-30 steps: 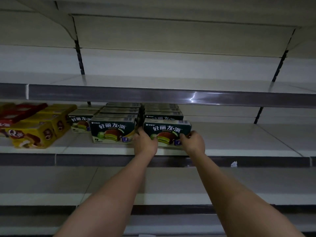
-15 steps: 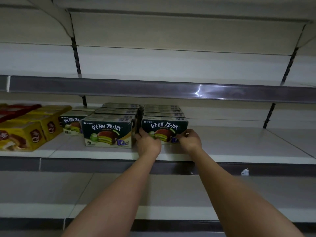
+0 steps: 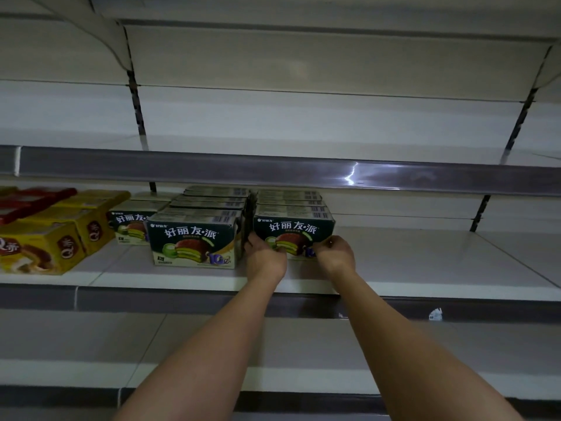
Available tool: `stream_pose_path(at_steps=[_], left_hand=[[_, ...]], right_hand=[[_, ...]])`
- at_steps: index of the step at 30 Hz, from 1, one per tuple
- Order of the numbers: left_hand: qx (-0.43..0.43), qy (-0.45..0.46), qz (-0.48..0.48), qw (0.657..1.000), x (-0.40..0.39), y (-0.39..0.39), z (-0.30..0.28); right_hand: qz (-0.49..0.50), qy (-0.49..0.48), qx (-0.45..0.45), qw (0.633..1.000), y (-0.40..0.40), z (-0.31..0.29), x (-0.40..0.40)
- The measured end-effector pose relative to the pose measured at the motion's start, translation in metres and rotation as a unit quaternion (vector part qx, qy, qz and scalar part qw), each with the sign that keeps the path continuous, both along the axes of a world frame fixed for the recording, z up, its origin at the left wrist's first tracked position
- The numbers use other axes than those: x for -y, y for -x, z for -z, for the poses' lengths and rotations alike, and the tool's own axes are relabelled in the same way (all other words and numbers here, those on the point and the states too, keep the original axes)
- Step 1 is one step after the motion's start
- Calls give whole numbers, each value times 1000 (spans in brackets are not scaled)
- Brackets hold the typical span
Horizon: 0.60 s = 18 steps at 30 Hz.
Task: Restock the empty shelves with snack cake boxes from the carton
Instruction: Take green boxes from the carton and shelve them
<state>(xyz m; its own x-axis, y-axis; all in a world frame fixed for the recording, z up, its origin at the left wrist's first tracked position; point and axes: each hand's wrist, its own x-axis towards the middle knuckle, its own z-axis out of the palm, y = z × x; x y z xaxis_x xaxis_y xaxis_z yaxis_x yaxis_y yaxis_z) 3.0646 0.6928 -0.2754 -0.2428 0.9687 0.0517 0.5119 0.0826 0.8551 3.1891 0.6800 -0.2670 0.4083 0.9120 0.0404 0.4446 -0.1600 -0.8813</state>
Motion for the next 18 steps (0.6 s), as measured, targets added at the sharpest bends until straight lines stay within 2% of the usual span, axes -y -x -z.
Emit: stream_pose_path(at_steps=[5,11,18], left_hand=[[-38,10,20,999,5,11,-6],[-60,20,1,998,30,28,-14],[-103,12,-55,993,94,61,-18]], right_hand=[[-17,37,4,999,4,-9,11],[-64,90,93,989,-3,-16,48],[-147,98,177,968,5,-25,86]])
